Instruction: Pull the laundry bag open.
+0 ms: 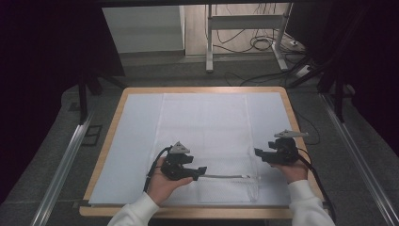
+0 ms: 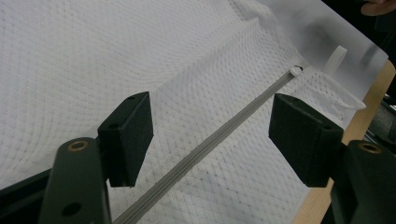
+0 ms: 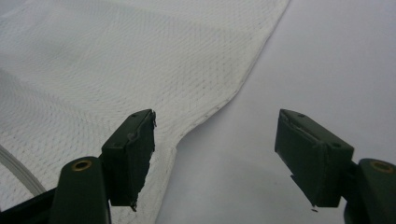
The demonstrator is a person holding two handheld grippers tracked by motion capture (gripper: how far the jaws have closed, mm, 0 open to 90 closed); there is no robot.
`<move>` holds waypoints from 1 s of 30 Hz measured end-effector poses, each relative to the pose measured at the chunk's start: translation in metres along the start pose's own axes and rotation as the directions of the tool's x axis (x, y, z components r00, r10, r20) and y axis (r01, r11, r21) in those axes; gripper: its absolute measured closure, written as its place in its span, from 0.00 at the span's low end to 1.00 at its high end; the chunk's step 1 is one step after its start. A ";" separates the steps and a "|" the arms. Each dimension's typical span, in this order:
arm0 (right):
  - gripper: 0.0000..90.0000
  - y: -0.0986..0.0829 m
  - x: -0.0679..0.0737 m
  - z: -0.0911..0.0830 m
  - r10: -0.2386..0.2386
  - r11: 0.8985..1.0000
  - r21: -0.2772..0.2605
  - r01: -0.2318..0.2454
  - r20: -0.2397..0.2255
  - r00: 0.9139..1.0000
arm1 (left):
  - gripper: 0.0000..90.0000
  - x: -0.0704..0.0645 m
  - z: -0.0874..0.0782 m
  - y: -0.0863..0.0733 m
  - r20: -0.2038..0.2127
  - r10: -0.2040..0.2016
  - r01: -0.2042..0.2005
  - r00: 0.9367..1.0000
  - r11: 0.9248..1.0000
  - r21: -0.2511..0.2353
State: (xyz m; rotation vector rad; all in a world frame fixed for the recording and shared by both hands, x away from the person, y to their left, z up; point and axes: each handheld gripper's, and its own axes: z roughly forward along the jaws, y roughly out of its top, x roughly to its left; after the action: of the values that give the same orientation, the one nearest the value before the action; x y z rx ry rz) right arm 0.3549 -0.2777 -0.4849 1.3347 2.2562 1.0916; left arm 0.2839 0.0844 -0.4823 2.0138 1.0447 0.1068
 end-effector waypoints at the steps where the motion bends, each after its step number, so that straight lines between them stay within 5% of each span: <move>1: 0.31 0.000 0.000 0.000 0.000 1.000 0.000 0.000 0.000 1.000 | 0.34 0.000 0.001 0.000 0.001 0.001 -0.001 1.000 1.000 0.002; 30: 0.31 -0.001 -0.002 -0.002 0.000 1.000 -0.007 0.000 0.005 1.000 | 0.37 -0.039 0.037 0.023 0.079 0.051 -0.055 0.996 0.997 0.052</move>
State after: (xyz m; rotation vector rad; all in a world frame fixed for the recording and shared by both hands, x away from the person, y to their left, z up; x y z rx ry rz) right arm 0.3541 -0.2810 -0.4844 1.3337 2.2467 1.0936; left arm 0.2894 0.0261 -0.4787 2.0782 0.9549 0.0278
